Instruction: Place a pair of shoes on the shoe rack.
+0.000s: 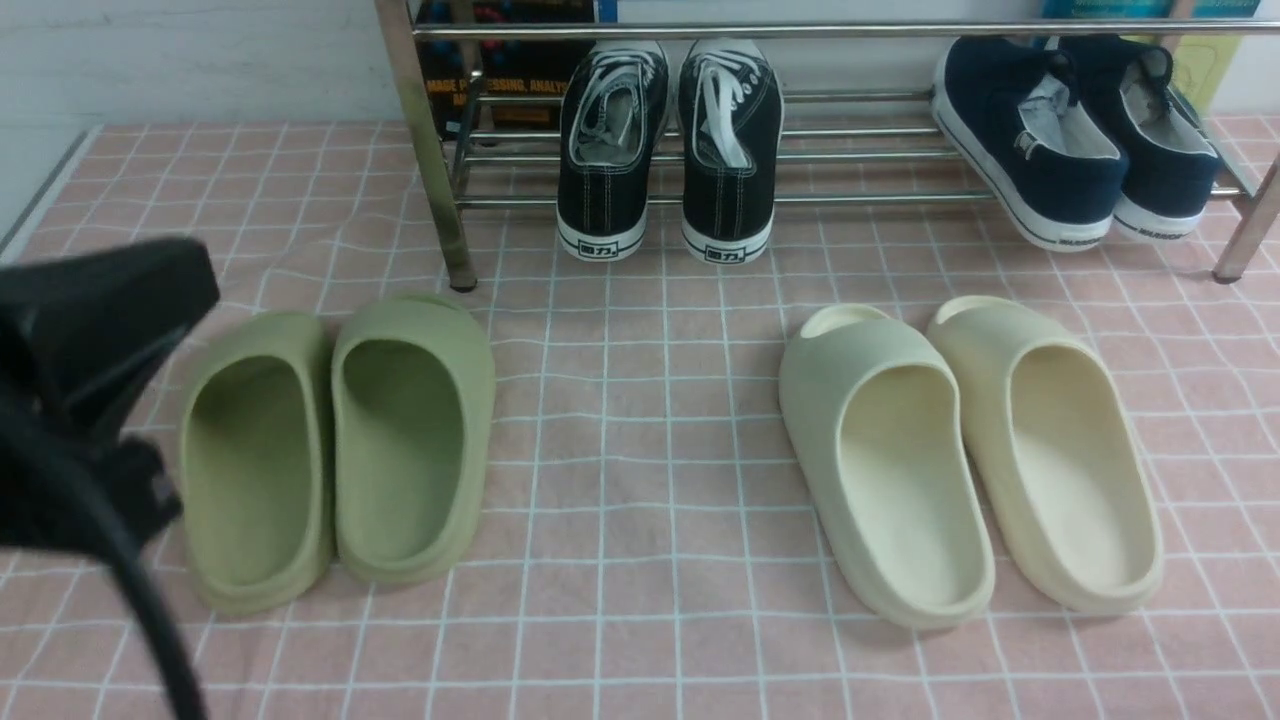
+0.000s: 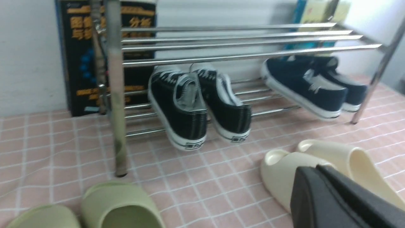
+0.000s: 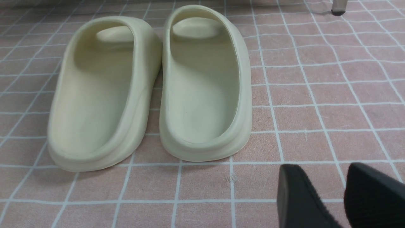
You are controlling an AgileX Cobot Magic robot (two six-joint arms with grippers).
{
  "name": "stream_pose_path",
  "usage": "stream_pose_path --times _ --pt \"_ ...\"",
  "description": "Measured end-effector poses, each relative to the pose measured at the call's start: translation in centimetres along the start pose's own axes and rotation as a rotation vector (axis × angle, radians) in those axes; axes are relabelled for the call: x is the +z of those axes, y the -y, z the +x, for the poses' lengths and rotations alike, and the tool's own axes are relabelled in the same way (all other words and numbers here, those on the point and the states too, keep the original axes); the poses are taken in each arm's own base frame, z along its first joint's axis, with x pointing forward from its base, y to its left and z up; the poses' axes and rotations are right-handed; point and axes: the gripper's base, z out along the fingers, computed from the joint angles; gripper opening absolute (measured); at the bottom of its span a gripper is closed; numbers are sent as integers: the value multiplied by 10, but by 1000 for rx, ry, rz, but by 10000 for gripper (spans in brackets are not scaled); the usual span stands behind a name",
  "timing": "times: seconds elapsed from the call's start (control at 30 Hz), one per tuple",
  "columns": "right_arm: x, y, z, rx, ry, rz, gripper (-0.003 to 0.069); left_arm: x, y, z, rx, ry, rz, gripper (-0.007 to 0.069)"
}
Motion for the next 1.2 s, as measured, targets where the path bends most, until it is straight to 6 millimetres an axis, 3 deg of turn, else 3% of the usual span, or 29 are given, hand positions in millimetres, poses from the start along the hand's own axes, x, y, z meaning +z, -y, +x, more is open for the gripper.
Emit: stream_pose_path --times 0.07,0.27,0.6,0.87,1.07,1.2 --pt "0 0 0 0 0 0 239 -7 -2 22 -10 3 17 22" --pt "0 0 0 0 0 0 239 -7 -7 52 -86 -95 -22 22" --pt "0 0 0 0 0 0 239 -11 -19 71 -167 -270 -168 33" --pt "0 0 0 0 0 0 239 -14 -27 78 -102 -340 -258 36" --pt "0 0 0 0 0 0 239 -20 -29 87 -50 -235 -232 39" --pt "0 0 0 0 0 0 239 -22 -25 102 75 4 -145 40"
